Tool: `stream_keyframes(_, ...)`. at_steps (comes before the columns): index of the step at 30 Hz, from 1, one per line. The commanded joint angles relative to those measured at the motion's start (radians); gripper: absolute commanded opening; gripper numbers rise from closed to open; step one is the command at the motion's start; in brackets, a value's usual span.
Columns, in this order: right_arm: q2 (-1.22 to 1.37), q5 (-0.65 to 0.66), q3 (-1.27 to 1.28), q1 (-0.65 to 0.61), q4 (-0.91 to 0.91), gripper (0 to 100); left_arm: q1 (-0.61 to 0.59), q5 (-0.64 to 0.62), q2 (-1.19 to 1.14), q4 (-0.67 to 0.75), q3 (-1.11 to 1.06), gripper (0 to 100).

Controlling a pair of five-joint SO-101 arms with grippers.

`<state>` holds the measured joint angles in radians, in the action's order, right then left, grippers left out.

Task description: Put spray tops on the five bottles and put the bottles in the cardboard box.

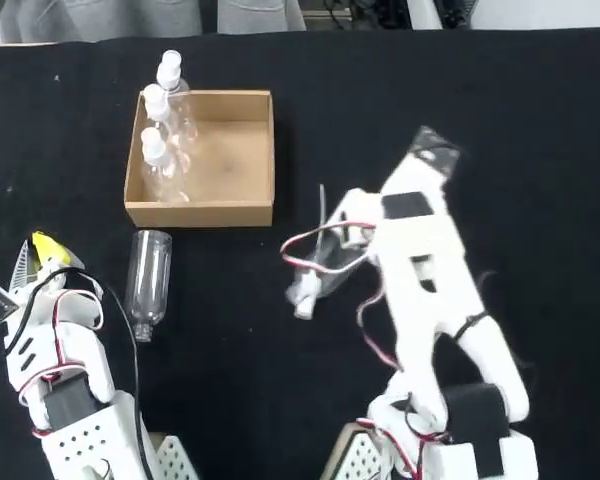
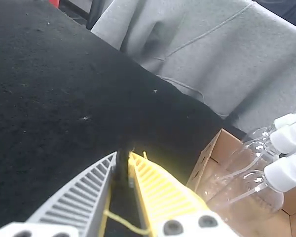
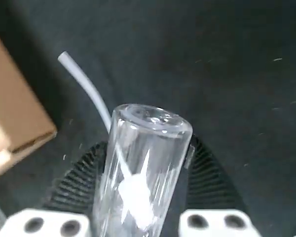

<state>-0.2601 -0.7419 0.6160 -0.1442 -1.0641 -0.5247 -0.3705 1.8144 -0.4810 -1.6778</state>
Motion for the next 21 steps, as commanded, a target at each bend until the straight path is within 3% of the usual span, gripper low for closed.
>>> stream_keyframes(1,-0.073,-0.009,0.004,0.118,-0.006,7.8,-0.005,0.011,0.009,0.018,-0.022,3)
stream_keyframes(14,-0.065,-0.011,0.016,0.327,-0.008,7.8,-0.005,0.011,0.009,0.018,-0.022,3)
stream_keyframes(21,-0.065,-0.011,0.068,0.351,-0.002,7.8,-0.004,0.011,0.009,0.018,-0.022,3)
